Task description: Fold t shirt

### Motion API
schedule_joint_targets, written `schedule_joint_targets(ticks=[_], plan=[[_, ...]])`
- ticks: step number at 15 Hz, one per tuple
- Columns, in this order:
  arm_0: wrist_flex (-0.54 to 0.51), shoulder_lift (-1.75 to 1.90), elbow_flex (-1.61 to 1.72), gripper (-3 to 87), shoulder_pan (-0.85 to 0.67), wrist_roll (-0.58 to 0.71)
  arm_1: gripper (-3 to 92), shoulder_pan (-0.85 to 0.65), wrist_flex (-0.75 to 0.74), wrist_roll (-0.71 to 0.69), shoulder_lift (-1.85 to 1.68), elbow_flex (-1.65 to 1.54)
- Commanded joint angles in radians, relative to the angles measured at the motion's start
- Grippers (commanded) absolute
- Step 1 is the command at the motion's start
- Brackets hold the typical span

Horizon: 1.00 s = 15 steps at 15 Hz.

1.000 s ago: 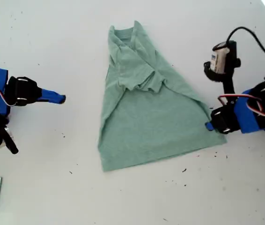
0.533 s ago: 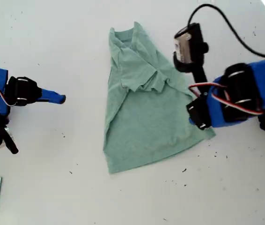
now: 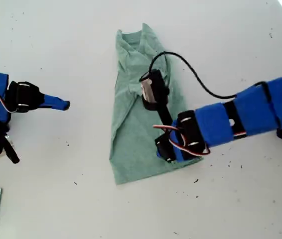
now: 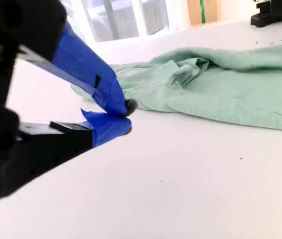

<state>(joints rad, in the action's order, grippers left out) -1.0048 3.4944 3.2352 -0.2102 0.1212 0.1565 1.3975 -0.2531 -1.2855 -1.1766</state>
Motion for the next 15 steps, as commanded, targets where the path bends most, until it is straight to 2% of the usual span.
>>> schedule_joint_targets(ticks=[1,3,5,7,8,9,10,11,15], plan=[[0.015,0.005,0.012,-0.2,-0.002,0.009,30.1,0.032,0.061,0.038,-0.032,0.066],[0.015,0.005,0.012,-0.2,0.0,0.009,28.5,0.026,0.245,0.002,-0.163,0.152],[0.015,0.006,0.012,-0.2,-0.002,0.009,22.1,-0.02,0.33,-0.061,-0.4,0.011],[0.015,0.006,0.012,-0.2,-0.002,0.009,22.0,-0.1,0.27,-0.103,-0.695,-0.411],[0.015,0.006,0.012,-0.2,-0.002,0.009,19.4,-0.14,0.192,-0.141,-0.841,-0.643],[0.015,0.006,0.012,-0.2,0.0,0.009,8.3,-0.19,0.089,-0.166,-0.997,-0.894],[0.015,0.006,0.012,-0.2,0.0,0.009,2.8,-0.239,-0.006,-0.169,-1.164,-1.131],[0.015,0.006,0.012,-0.2,0.002,0.009,1.7,-0.273,-0.084,-0.175,-1.328,-1.328],[0.014,0.003,0.008,-0.2,0.003,-0.014,1.7,-0.371,-0.183,-0.212,-1.571,-1.68]])
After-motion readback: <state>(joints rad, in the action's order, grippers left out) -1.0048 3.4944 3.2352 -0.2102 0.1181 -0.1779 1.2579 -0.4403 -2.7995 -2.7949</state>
